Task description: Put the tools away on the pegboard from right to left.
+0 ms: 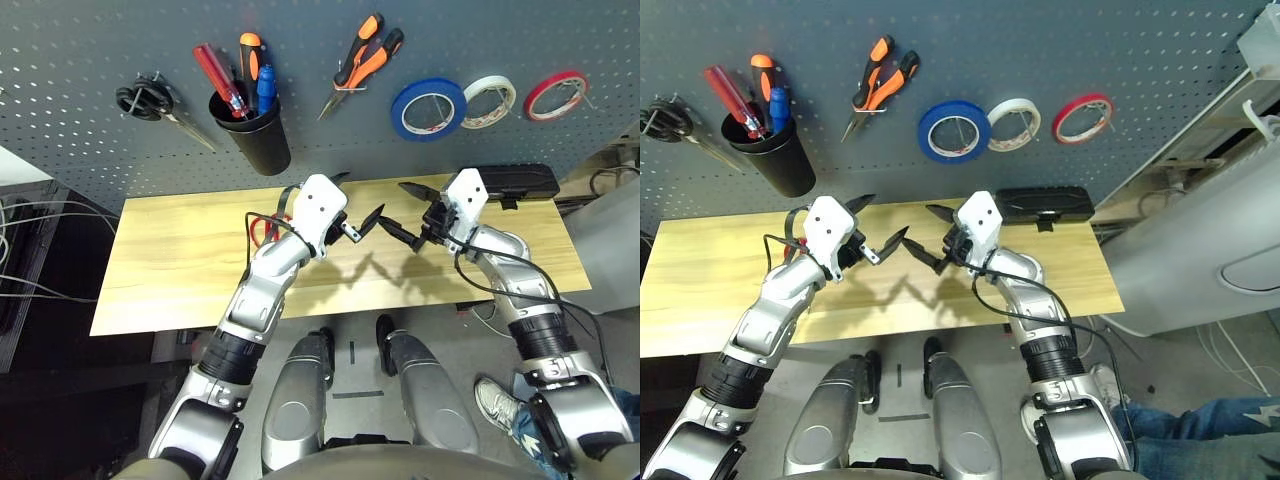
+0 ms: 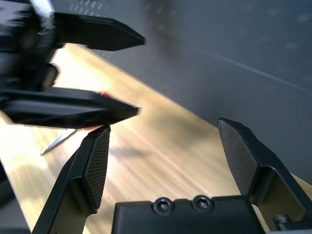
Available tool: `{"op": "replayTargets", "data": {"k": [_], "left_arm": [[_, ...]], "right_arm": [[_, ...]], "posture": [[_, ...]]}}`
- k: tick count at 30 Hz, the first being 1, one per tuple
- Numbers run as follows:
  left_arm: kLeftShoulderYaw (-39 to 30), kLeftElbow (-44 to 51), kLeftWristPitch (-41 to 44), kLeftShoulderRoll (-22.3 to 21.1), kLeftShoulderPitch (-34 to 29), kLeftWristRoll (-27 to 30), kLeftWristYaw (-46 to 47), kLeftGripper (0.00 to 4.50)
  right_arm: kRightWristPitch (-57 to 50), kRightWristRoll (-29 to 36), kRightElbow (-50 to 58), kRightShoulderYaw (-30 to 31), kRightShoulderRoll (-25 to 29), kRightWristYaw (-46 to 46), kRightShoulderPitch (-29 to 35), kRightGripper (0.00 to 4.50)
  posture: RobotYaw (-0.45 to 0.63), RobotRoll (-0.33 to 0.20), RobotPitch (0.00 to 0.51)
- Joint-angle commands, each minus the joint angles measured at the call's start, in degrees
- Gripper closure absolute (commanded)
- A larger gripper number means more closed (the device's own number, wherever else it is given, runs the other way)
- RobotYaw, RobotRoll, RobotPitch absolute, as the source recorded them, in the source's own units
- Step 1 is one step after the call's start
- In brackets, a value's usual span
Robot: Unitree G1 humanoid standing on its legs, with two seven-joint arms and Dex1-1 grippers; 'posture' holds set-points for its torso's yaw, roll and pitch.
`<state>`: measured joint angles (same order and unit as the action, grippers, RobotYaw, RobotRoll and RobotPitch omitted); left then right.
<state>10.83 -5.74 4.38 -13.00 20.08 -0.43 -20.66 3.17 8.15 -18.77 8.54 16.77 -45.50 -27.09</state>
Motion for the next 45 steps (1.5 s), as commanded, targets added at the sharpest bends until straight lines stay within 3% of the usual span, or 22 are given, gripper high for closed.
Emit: {"op": "replayTargets", "data": {"k": [1, 8, 19, 26, 35, 39, 45], "left_arm": [[-2.1, -6.9, 0.7, 0.9, -1.7, -0.7, 3.1, 0.02], [-8.6, -19.1, -0.9, 1.2, 0.6, -0.1, 9.8, 0.02], [-19.8, -44.5, -7.1, -2.9, 9.7, 2.0, 19.6, 0.02], [-20.4, -53.2, -9.6, -4.1, 12.0, 1.1, 20.5, 0.02], [-18.3, -56.4, -6.5, -3.1, 11.1, -0.2, 20.0, 0.02], [-17.8, -56.4, -4.6, -2.9, 10.8, -0.4, 19.8, 0.94], [-17.7, -56.6, 0.9, -2.6, 10.6, 0.3, 16.5, 2.98]], "right_arm": [[2.3, -3.2, -3.5, 3.0, -1.1, -0.3, -0.9, 0.00], [3.3, -6.2, -9.0, 4.6, -4.5, 1.8, -4.0, 0.00], [1.3, -6.9, -8.5, 4.7, -5.4, 1.6, -5.0, 0.00], [-1.5, -6.4, -4.2, 4.7, -4.8, 1.1, -3.5, 0.00], [-5.3, -5.3, 0.9, 4.7, -5.3, 0.8, -2.6, 0.00], [-6.0, -5.3, 1.5, 4.8, -5.8, 0.8, -2.6, 0.00], [-5.7, -5.3, 0.6, 4.6, -6.1, 0.6, -3.3, 0.00]], "posture": [[0.11, 0.000, 0.288], [0.12, 0.000, 0.300], [0.09, 0.000, 0.318], [0.06, 0.000, 0.327], [0.05, 0.000, 0.335], [0.05, 0.000, 0.336], [0.06, 0.000, 0.326]]}}
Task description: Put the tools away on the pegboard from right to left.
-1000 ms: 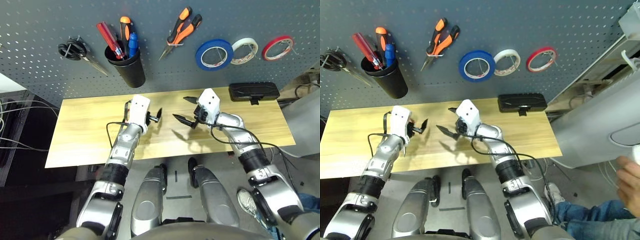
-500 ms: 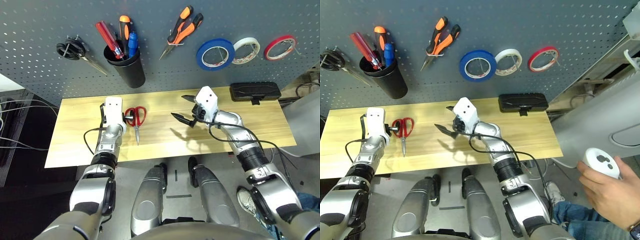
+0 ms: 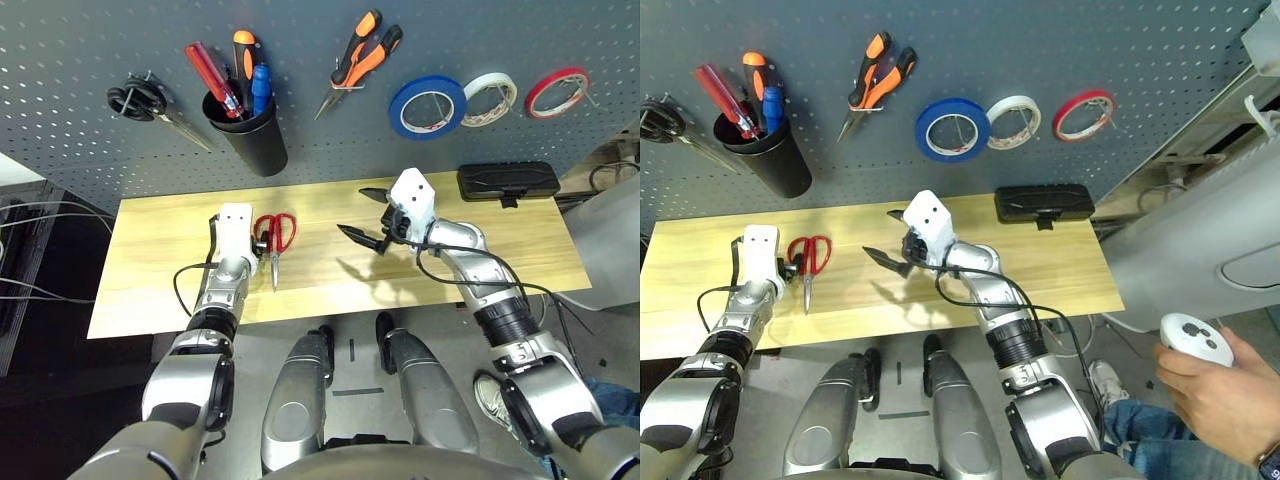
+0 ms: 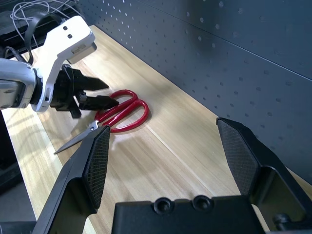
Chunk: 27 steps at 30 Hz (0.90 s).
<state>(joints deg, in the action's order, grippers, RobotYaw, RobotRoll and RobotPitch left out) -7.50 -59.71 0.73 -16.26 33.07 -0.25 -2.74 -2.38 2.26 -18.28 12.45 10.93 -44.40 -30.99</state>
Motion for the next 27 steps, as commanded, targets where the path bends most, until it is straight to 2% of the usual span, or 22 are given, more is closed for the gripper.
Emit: {"op": "replayTargets", "data": {"k": [1, 4, 5, 8, 14, 16, 21, 27], "left_arm": [[0.6, -2.5, 5.1, 0.7, -2.5, 0.2, -1.9, 3.35], [0.6, -2.0, 6.3, 0.6, -3.0, 0.2, -2.7, 4.37], [0.4, -1.7, 6.3, 0.6, -3.3, 0.3, -2.6, 4.46], [-0.1, -0.5, 5.6, 0.5, -4.1, 0.6, -1.9, 4.46], [-2.2, 9.0, -1.2, 1.1, -8.2, 1.7, 1.7, 4.46], [-1.2, 14.0, -6.7, 0.6, -11.0, 0.4, 1.9, 4.46], [-2.7, 22.4, -14.6, 0.1, -16.4, -0.5, 5.7, 4.46], [-4.6, 26.9, -20.3, -0.8, -19.0, -0.8, 9.0, 4.46]], "right_arm": [[0.1, 0.6, -0.2, 0.7, -0.3, -0.6, 0.4, 0.00], [0.9, 0.6, -1.2, 0.5, -0.6, -0.7, -0.5, 0.00], [1.4, 0.8, -1.6, 0.3, -0.8, -0.7, -0.9, 0.00], [2.9, 1.2, -2.5, 0.0, -1.6, -0.9, -2.0, 0.00], [6.3, 2.2, -3.7, -0.5, -2.8, -0.9, -4.0, 0.00], [7.3, 2.9, -3.2, -0.6, -3.2, -1.3, -4.4, 0.00], [9.2, 4.4, -2.2, -1.0, -3.6, -2.3, -4.7, 0.00], [9.5, 6.3, -0.9, -1.1, -3.3, -4.0, -4.6, 0.00]], "posture": [[0.06, 0.000, 0.322], [0.07, 0.000, 0.310], [0.07, 0.000, 0.304], [0.08, 0.000, 0.293], [0.10, 0.000, 0.271], [0.11, 0.000, 0.261], [0.12, 0.000, 0.261], [0.12, 0.000, 0.268]]}}
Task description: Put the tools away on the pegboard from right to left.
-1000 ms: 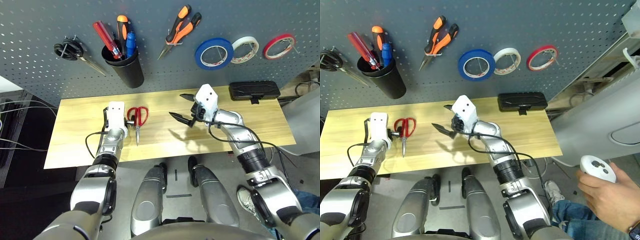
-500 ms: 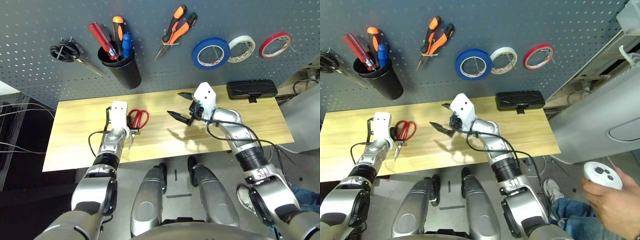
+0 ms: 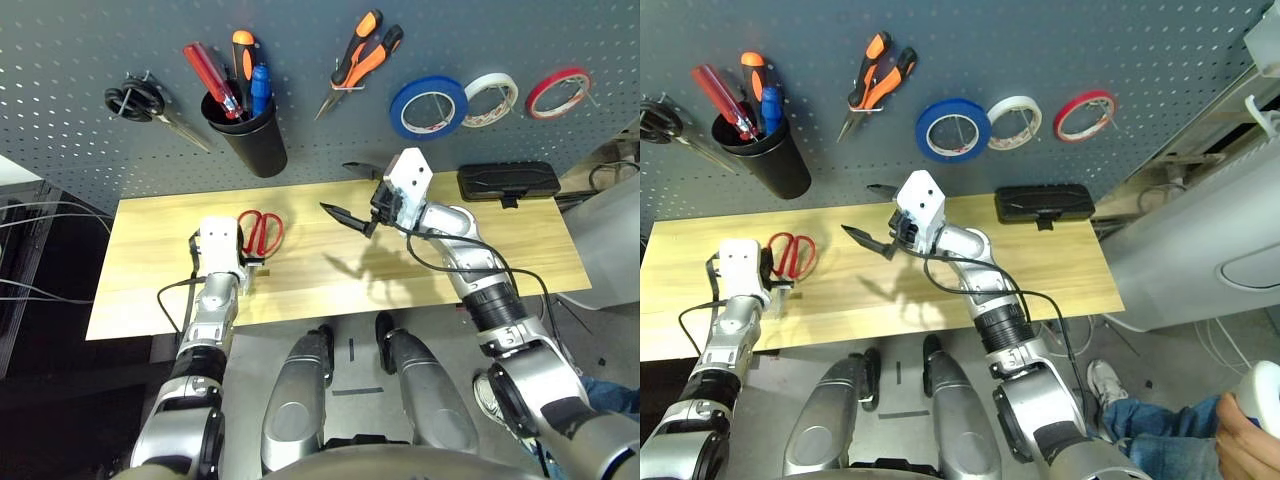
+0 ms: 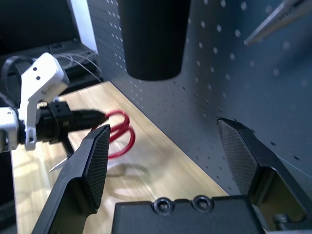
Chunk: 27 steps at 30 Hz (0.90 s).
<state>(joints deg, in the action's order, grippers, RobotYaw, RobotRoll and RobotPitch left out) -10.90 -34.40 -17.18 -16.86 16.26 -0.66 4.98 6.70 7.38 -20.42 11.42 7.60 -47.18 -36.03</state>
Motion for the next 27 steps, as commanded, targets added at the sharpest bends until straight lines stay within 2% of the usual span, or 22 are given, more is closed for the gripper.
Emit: {"op": "replayTargets", "data": {"k": [1, 7, 16, 27], "left_arm": [[-1.5, 2.4, -3.0, -0.4, -2.6, -0.4, 1.7, 4.46], [-3.0, 5.4, -5.4, -1.6, -4.8, -0.2, 2.1, 4.46], [-7.1, 10.4, -13.9, -4.1, -7.6, -0.8, 4.7, 4.46], [-8.6, 14.9, -13.5, -5.7, -3.1, -1.2, 5.5, 4.46]], "right_arm": [[0.5, 1.5, 1.5, -0.1, 0.0, -1.4, 0.5, 0.00], [-0.1, 3.0, 3.2, -0.4, 0.0, -1.8, 0.3, 0.00], [-0.3, 5.8, 5.8, -0.9, -1.5, -2.3, -0.8, 0.00], [0.0, 7.7, 7.4, -1.6, -3.5, -2.0, -2.5, 0.00]], "posture": [[0.12, 0.000, 0.268], [0.12, 0.000, 0.268], [0.13, 0.000, 0.268], [0.13, 0.000, 0.264]]}}
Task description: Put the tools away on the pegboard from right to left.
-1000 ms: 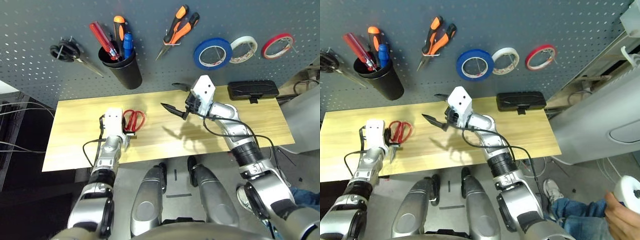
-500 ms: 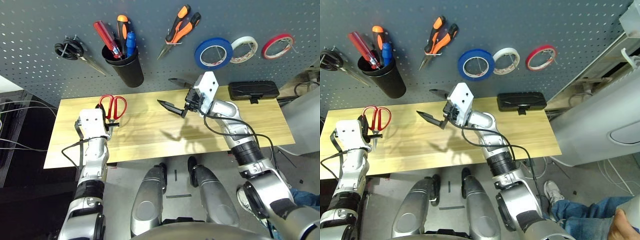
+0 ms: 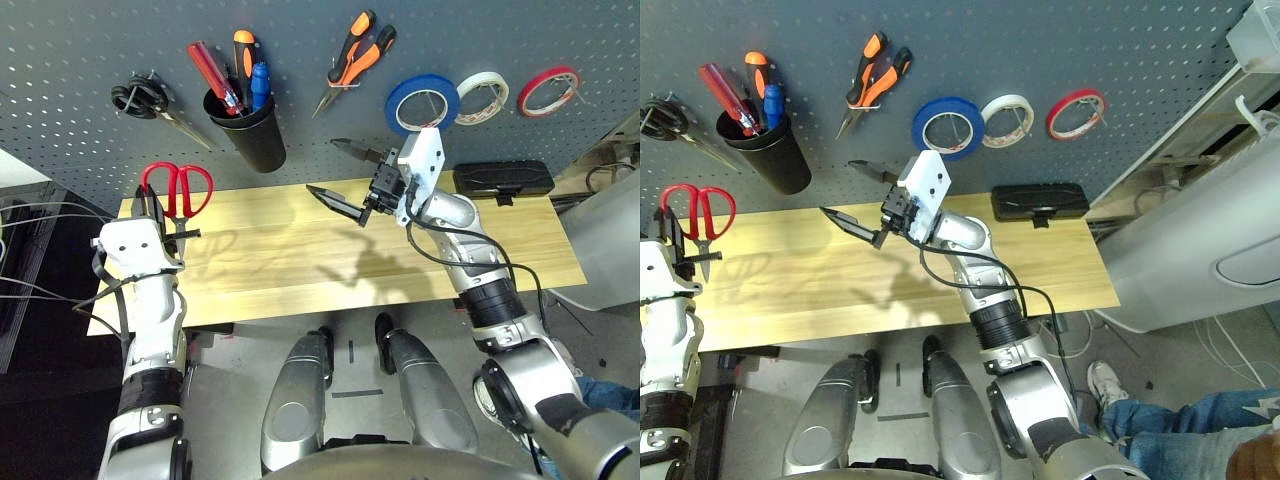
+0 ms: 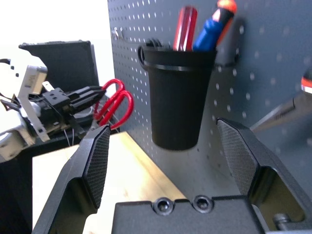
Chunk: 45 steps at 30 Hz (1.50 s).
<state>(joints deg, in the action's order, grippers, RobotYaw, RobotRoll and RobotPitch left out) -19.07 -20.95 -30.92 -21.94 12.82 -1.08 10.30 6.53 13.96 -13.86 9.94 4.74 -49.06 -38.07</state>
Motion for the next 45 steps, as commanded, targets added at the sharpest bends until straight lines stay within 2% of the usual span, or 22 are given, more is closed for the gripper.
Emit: {"op": "replayTargets", "data": {"k": [1, 12, 32, 45], "left_arm": [[-0.4, 2.0, 0.4, -0.6, 0.8, -0.8, 0.2, 4.46], [-1.9, 7.7, 3.2, -1.1, 4.5, -0.5, 0.5, 4.46], [-0.5, 13.0, 4.2, 0.1, 2.6, -2.0, -0.5, 4.46], [-1.5, 15.9, 6.4, -0.5, 4.3, -2.0, -0.4, 4.46]], "right_arm": [[0.2, 1.3, 0.8, -0.2, -0.8, -0.2, -0.6, 0.00], [0.3, 1.7, 1.2, 0.9, -1.8, -1.1, -0.4, 0.00], [1.2, 0.9, -0.1, 0.9, -1.4, -1.3, 0.2, 0.00], [1.5, 0.8, -0.7, 0.9, -1.4, -1.5, 0.0, 0.00]], "posture": [[0.13, 0.000, 0.264], [0.14, 0.000, 0.260], [0.14, 0.000, 0.265], [0.15, 0.000, 0.274]]}}
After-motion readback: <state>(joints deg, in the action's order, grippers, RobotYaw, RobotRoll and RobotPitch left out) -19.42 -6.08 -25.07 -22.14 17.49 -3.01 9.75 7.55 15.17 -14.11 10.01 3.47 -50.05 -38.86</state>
